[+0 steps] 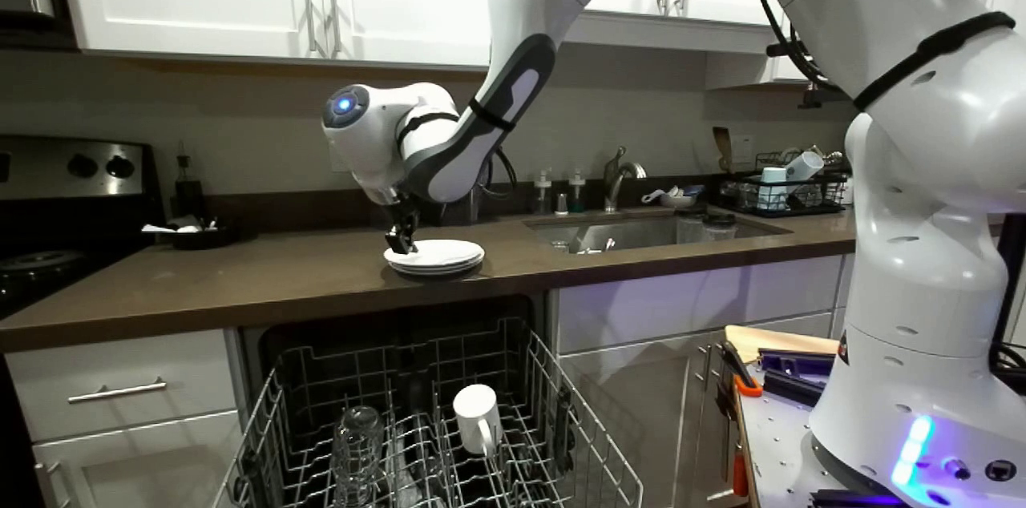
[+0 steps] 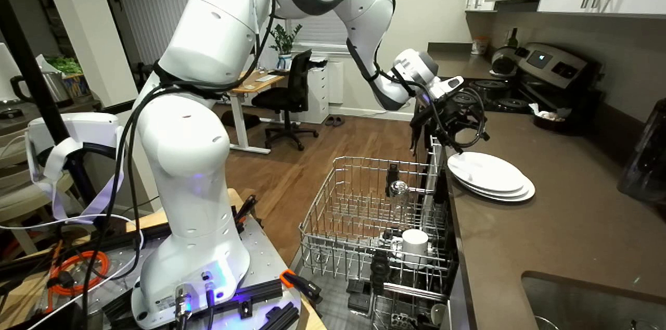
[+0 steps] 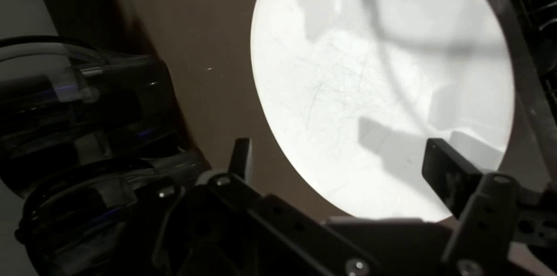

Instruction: Put one plate inside the dishwasher

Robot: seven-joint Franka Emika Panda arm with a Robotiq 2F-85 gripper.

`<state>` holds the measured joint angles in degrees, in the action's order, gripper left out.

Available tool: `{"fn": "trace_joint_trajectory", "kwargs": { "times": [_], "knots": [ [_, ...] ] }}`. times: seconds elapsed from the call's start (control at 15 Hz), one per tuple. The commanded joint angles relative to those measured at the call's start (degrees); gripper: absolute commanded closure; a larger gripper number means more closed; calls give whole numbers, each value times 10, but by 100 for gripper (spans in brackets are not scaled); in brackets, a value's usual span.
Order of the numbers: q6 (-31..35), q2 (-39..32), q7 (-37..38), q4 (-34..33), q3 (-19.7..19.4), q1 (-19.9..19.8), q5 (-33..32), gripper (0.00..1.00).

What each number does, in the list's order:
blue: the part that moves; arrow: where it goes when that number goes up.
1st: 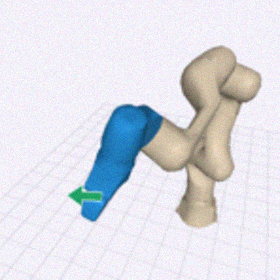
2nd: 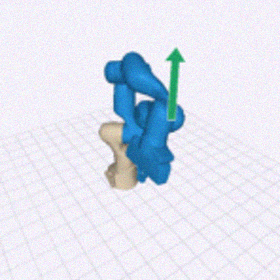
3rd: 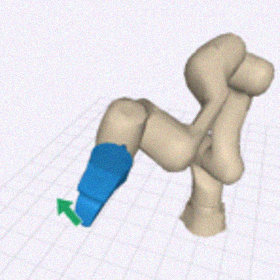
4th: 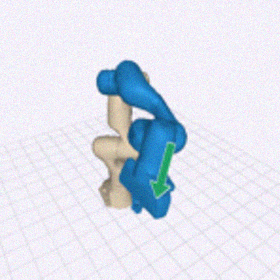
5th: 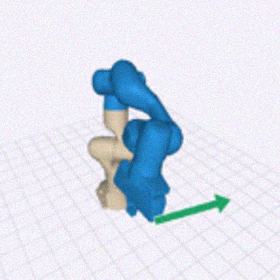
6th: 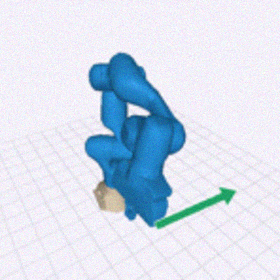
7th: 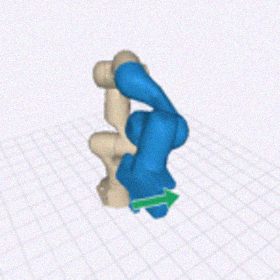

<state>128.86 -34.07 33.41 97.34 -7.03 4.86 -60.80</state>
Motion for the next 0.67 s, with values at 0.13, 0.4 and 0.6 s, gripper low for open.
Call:
{"fn": "trace_joint_trajectory", "kwargs": {
  "times": [0.13,0.4,0.6],
  "knots": [
    [-56,19,-9,-21,9,16,-6,0],
    [-67,0,-19,-50,23,11,16,0],
    [-84,-20,-35,-71,30,9,41,0]
  ]
}}
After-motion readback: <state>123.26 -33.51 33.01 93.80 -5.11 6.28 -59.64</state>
